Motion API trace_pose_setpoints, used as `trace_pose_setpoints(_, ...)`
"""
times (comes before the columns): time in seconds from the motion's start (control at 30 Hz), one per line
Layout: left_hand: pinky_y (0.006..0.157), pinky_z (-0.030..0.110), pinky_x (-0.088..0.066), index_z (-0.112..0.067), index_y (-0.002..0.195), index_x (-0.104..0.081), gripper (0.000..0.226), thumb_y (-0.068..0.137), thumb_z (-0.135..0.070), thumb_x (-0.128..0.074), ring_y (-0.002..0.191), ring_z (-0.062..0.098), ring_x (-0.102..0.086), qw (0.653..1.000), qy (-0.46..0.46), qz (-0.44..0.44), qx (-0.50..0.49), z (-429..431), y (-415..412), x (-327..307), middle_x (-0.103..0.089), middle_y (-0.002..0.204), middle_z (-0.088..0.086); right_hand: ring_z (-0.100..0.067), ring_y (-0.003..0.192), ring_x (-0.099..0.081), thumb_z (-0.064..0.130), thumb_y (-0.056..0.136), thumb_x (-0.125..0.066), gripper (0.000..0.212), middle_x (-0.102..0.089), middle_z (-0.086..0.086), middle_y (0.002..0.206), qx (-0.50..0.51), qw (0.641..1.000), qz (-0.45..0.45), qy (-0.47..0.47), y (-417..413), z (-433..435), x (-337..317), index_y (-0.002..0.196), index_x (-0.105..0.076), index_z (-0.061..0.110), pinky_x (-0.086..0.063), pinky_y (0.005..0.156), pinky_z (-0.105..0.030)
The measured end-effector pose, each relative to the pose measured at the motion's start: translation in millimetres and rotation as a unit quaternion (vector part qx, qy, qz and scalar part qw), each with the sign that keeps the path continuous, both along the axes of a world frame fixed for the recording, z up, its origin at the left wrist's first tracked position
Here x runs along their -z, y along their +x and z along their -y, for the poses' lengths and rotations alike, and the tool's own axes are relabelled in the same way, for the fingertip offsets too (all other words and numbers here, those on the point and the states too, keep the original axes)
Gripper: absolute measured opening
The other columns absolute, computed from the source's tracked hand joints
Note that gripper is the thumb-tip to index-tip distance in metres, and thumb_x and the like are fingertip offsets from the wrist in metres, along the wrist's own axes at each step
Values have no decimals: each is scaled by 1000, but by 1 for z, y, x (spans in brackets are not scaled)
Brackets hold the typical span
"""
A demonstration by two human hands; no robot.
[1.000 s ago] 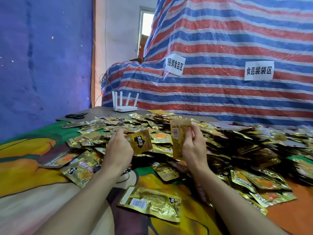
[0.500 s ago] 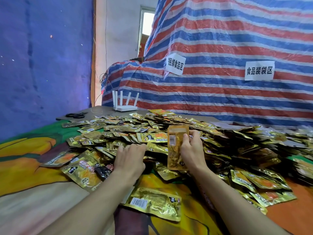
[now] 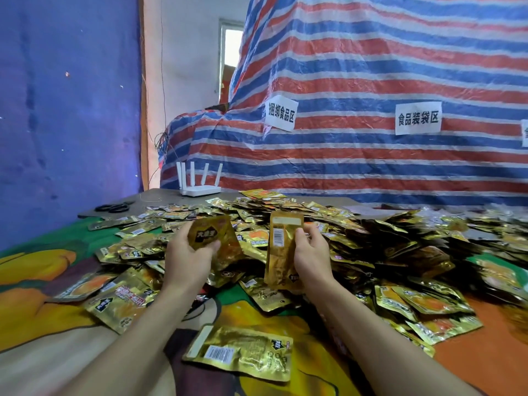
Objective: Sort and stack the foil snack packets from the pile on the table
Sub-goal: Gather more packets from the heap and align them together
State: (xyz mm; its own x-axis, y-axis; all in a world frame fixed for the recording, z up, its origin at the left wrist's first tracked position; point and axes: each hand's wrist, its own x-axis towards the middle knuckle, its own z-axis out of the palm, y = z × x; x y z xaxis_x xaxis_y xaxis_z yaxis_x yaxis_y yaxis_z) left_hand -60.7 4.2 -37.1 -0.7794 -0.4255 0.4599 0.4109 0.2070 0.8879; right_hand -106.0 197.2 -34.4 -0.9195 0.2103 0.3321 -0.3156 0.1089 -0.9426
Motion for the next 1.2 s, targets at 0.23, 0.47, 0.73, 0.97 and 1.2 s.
trace_pose_setpoints(0.23,74,29,-50,-33,116,-58,32,97,-8,-58,91,6,-72,984,113,20,137,-4,0,-4,-76,103,-8,-1,65,-70,32,109,-41,27,-73,8,73,-16,999,2,-45,2,1,-2,96,-63,23,-56,58,-26)
trace_pose_setpoints(0.47,85,52,-59,-17,142,-37,60,93,11,-57,121,24,-62,973,107,66,195,-13,3,1,-51,139,21,-12,74,-70,33,109,-38,24,-73,-1,86,2,998,-50,-39,17,8,-7,95,-57,26,-61,71,-38)
trace_pose_setpoints(0.73,81,49,-59,-34,124,-51,60,82,8,-57,113,30,-56,984,23,19,173,-46,9,8,-51,124,10,-37,99,-66,21,106,-39,22,-68,-21,106,-100,993,31,-55,34,42,-1,103,-58,10,-54,92,-58)
trace_pose_setpoints(0.97,81,47,-60,-23,134,-34,52,91,-20,-63,95,24,-68,971,-31,101,215,-50,9,15,-65,110,10,-18,94,-73,57,105,-32,60,-77,-5,98,-146,985,-15,-87,40,47,2,106,-74,13,-57,84,-29)
trace_pose_setpoints(1.2,59,18,-51,-23,101,-60,31,80,-10,-79,80,11,-70,971,-120,71,194,-48,6,-3,-71,89,-4,-20,77,-71,59,89,-57,49,-74,3,71,-44,997,18,-61,37,41,-7,66,-75,20,-55,77,-39)
